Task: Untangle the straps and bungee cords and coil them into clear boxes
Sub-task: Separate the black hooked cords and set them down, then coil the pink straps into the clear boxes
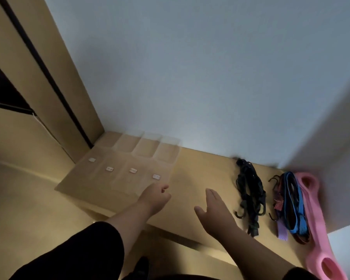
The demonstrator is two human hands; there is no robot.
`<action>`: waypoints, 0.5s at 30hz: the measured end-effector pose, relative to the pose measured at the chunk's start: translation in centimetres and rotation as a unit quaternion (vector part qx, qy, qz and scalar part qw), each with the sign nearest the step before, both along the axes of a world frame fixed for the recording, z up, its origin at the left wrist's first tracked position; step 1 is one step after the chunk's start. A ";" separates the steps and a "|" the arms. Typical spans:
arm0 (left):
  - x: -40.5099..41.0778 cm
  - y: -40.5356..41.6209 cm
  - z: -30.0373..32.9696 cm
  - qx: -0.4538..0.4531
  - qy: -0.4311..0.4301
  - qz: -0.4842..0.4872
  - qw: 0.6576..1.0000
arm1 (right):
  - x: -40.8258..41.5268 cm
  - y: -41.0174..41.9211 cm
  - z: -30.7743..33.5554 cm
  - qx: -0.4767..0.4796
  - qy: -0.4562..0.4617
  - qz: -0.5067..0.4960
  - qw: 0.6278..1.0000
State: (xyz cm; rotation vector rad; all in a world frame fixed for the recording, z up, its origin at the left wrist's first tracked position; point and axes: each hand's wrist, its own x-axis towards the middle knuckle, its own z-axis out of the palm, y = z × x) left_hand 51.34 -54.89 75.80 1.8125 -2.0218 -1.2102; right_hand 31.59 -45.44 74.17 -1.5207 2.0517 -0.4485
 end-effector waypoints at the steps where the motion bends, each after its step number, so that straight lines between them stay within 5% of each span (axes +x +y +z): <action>1: 1.0 -0.5 -0.1 -0.003 0.001 0.008 1.000 | 0.9 -0.8 0.0 0.001 0.004 0.008 1.000; 8: 7.4 -5.3 -1.6 0.006 -0.003 0.013 1.000 | 7.6 -7.3 -1.0 0.019 0.020 0.025 0.999; 15: 11.4 -13.8 -3.2 -0.014 -0.029 -0.089 0.996 | 12.1 -13.2 -1.8 0.056 0.009 -0.037 0.998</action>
